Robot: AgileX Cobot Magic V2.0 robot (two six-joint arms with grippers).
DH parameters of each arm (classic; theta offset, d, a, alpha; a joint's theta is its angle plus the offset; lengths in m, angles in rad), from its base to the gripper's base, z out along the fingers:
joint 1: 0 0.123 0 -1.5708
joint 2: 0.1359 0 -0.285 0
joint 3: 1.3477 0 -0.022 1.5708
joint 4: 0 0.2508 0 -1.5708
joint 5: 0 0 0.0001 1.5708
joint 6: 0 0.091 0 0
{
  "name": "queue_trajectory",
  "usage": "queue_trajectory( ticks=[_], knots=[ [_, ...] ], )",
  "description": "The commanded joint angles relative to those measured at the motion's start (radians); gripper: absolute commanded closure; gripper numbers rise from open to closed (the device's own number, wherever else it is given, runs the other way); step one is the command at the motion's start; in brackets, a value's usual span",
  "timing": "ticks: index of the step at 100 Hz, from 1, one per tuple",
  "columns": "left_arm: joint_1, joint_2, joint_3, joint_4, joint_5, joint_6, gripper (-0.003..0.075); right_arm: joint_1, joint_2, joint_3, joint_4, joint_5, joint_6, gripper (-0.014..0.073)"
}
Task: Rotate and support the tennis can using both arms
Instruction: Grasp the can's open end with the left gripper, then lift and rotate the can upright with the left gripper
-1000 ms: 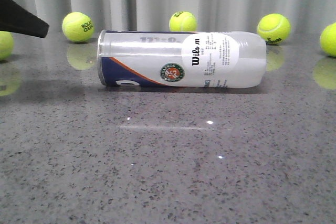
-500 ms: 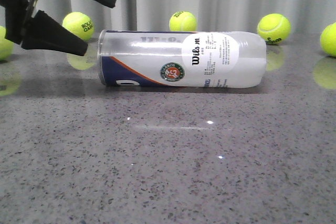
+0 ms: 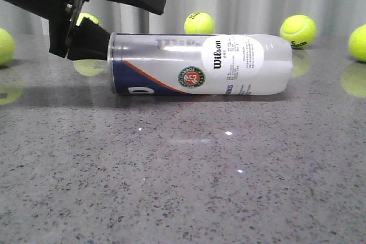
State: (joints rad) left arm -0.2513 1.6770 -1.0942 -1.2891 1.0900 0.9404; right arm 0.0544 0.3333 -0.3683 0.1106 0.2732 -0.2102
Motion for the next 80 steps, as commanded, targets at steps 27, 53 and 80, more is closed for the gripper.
queue_trajectory(
  ticks=[27,53,80],
  knots=[
    [-0.006,-0.037,-0.029,-0.083,0.020,0.072,0.0741,-0.007,0.004,-0.023,0.001,-0.083,-0.002,0.0660],
    [0.007,-0.133,-0.047,-0.036,0.074,0.108,0.0741,-0.007,0.004,-0.023,0.001,-0.083,-0.002,0.0660],
    [0.013,-0.381,-0.194,0.371,0.069,-0.104,0.0741,-0.007,0.004,-0.023,0.001,-0.083,-0.002,0.0660]
  ],
)
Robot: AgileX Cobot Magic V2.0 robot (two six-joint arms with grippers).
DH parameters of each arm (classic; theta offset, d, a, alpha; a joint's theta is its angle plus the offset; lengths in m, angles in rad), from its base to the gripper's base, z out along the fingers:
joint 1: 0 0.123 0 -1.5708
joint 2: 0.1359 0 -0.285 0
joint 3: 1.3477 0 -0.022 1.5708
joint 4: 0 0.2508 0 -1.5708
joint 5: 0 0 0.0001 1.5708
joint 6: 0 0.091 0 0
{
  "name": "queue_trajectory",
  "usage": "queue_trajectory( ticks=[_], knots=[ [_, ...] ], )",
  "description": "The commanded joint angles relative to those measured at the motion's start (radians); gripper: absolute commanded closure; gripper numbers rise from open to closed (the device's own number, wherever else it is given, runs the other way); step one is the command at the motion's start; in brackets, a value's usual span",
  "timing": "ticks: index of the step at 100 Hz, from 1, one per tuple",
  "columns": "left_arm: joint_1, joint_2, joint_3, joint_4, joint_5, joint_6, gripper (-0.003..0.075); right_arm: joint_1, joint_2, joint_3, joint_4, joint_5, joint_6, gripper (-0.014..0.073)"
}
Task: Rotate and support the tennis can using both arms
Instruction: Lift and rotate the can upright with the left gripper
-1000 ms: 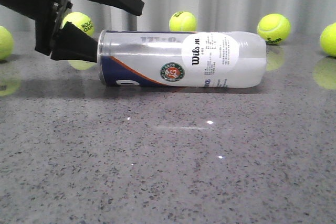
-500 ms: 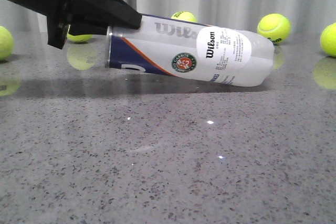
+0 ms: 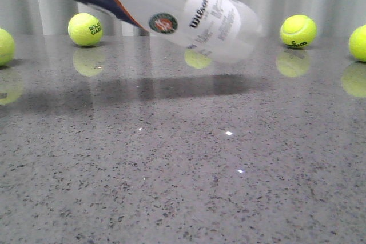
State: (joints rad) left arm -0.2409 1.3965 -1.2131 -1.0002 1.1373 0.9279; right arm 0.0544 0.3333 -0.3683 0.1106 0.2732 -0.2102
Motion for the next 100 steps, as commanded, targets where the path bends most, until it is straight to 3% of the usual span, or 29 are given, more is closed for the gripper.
queue_trajectory(
  ticks=[1,27,50,100],
  knots=[
    [0.002,-0.113,-0.079,0.105,0.021,-0.098,0.0741,-0.007,0.004,-0.023,0.001,-0.083,-0.002,0.0660],
    [0.002,-0.263,-0.132,0.449,0.138,-0.309,0.0741,-0.007,0.004,-0.023,0.001,-0.083,-0.002,0.0660],
    [0.002,-0.349,-0.127,0.714,0.138,-0.493,0.0741,-0.007,0.004,-0.023,0.001,-0.083,-0.002,0.0660],
    [0.002,-0.373,-0.012,0.760,0.138,-0.525,0.0741,-0.007,0.004,-0.023,0.001,-0.083,-0.002,0.0660]
  ],
)
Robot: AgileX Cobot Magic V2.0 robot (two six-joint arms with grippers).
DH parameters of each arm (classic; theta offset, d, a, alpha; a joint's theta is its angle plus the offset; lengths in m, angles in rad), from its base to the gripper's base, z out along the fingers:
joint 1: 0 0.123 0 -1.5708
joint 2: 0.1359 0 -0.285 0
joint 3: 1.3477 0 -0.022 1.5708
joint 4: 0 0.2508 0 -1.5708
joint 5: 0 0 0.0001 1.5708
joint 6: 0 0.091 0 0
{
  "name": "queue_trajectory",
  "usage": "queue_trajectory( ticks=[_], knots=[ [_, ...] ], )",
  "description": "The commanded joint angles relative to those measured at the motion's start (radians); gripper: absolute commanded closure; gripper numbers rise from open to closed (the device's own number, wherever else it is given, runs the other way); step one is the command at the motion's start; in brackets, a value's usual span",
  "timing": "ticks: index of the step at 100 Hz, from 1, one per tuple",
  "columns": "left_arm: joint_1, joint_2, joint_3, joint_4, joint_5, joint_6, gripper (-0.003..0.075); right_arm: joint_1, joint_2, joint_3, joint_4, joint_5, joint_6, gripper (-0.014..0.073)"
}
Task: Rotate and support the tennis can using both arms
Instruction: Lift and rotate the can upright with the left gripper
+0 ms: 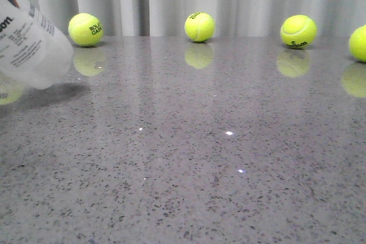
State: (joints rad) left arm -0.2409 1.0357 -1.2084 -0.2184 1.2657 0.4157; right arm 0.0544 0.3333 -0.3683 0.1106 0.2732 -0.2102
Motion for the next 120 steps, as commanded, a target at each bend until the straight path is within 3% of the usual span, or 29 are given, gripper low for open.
queue_trajectory(
  ticks=[1,15,22,29,37,49,88,120],
  knots=[
    [0.002,-0.012,-0.017,-0.022,0.010,-0.015,0.0741,-0.007,0.004,-0.023,0.001,-0.083,-0.002,0.0660],
    [0.002,-0.009,-0.017,-0.040,0.010,-0.014,0.0733,-0.007,0.004,-0.023,0.001,-0.083,-0.002,0.0660],
    [0.002,-0.004,-0.017,-0.057,0.003,-0.014,0.0673,-0.007,0.004,-0.023,0.001,-0.083,-0.002,0.0660],
    [0.002,0.009,-0.024,-0.059,-0.005,-0.014,0.0556,-0.007,0.004,-0.023,0.001,-0.083,-0.002,0.0660],
    [0.002,0.031,-0.045,-0.069,-0.027,-0.014,0.0365,-0.007,0.004,-0.023,0.001,-0.083,-0.002,0.0660],
    [0.002,0.071,-0.089,-0.099,-0.075,-0.009,0.0196,-0.007,0.004,-0.023,0.001,-0.083,-0.002,0.0660],
    [0.002,0.294,-0.298,-0.103,-0.024,-0.002,0.0188,-0.007,0.004,-0.023,0.001,-0.083,-0.002,0.0660],
    [0.002,0.315,-0.393,-0.137,-0.004,-0.002,0.0188,-0.007,0.004,-0.023,0.001,-0.083,-0.002,0.0660]
  ],
)
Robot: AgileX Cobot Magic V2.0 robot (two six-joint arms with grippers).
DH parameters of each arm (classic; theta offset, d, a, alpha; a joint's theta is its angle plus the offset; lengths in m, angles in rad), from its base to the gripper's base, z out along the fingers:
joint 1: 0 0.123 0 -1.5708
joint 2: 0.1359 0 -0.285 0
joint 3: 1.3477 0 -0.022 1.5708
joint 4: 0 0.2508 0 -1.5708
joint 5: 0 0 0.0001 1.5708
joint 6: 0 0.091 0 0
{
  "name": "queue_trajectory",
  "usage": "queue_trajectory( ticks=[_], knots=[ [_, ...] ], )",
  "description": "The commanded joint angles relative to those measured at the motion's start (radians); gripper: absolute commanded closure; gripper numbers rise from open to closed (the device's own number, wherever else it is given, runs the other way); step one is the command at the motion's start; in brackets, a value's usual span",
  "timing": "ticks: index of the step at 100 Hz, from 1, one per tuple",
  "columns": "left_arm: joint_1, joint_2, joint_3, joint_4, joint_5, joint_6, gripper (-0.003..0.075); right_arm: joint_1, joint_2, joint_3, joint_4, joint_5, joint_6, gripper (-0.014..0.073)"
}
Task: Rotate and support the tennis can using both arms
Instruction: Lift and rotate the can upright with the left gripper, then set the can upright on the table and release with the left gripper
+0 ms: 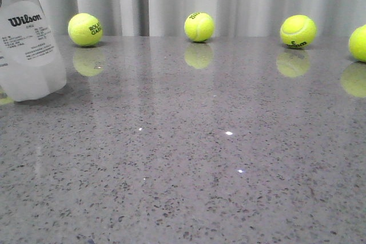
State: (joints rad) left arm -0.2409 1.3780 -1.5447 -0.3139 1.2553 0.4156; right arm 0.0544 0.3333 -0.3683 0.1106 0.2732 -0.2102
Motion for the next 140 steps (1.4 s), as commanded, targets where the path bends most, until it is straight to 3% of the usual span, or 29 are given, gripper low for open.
queue_trajectory(
  ticks=[1,42,79,98,140],
  knots=[
    [0.002,-0.028,-0.061,-0.041,0.009,-0.002,0.0188,-0.007,0.004,-0.023,0.001,-0.083,-0.002,0.0660],
    [0.002,-0.046,-0.097,-0.043,0.010,-0.004,0.0188,-0.007,0.004,-0.023,0.001,-0.083,-0.002,0.0660],
    [0.002,-0.231,-0.066,-0.010,-0.055,-0.062,0.0188,-0.007,0.004,-0.023,0.001,-0.083,-0.002,0.0660],
    [0.002,-0.371,0.096,0.041,-0.198,-0.120,0.0188,-0.007,0.004,-0.023,0.001,-0.083,-0.002,0.0660],
    [0.002,-0.725,0.657,0.073,-0.640,-0.270,0.0188,-0.007,0.004,-0.023,0.001,-0.083,-0.002,0.0660]
  ],
)
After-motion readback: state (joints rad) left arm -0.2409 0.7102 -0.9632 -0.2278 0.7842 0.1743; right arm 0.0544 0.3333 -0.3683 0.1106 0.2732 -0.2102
